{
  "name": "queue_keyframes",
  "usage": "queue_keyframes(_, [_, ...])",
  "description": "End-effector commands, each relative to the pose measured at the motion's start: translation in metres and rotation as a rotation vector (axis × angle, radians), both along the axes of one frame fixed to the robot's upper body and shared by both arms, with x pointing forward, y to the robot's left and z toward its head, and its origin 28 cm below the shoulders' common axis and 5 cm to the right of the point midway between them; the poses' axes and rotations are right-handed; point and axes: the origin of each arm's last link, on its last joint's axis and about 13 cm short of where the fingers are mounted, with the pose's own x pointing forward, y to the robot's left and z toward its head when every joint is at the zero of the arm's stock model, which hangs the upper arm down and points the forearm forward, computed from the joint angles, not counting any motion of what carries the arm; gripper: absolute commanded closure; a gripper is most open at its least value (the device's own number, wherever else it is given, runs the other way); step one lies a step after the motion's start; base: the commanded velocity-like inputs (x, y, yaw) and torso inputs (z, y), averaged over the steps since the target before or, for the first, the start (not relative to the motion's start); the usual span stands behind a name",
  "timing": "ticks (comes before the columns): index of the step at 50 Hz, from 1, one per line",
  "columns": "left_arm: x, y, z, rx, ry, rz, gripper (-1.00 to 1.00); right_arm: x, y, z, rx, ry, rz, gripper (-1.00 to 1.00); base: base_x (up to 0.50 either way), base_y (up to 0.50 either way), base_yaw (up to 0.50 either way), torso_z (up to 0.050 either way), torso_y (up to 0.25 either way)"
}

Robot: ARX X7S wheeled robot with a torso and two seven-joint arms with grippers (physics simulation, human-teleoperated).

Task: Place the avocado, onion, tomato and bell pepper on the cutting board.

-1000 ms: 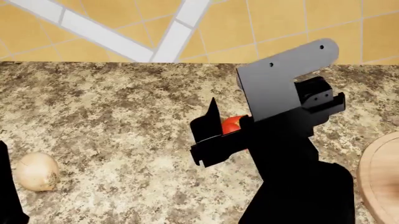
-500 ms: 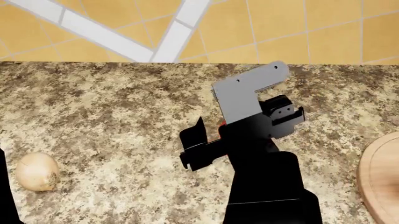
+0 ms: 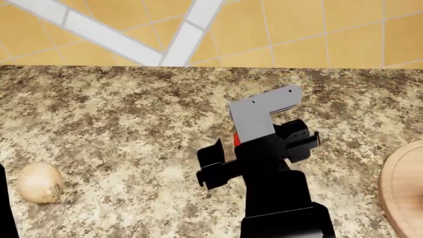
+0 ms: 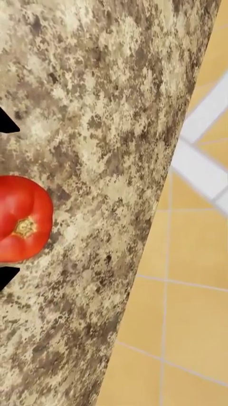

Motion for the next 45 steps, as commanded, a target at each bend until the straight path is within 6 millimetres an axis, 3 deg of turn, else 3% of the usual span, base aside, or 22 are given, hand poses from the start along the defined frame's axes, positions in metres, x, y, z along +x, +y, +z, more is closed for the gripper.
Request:
queue_keyframes(1, [-0.002,0.0,0.0,-0.003,0.005,-0.004,-1.0,0.004,0.0,-0.009,0.0,0.019,-0.017,-1.0,0.0,0.0,0.0,0.0,0.0])
queue_keyframes(16, [-0.007,0.0,-0.001,-0.008,0.017,-0.009,-1.0,0.017,-0.004,-0.027,-0.023,0.052,-0.082,-1.0,0.0,0.0,0.0,0.0,0.0])
queue_keyframes(38, [-0.007,-0.001,-0.002,-0.012,0.021,-0.013,-1.0,0.024,-0.003,-0.034,-0.024,0.068,-0.09,-1.0,0.0,0.0,0.0,0.0,0.0])
queue_keyframes(39, [-0.007,-0.001,-0.002,-0.013,0.02,-0.013,-1.0,0.023,-0.003,-0.034,-0.021,0.067,-0.09,1.0,0.0,0.0,0.0,0.0,0.0])
queue_keyframes(45, [-0.008,-0.001,-0.003,-0.016,0.023,-0.014,-1.0,0.019,-0.002,-0.033,-0.005,0.063,-0.081,1.0,0.0,0.0,0.0,0.0,0.0])
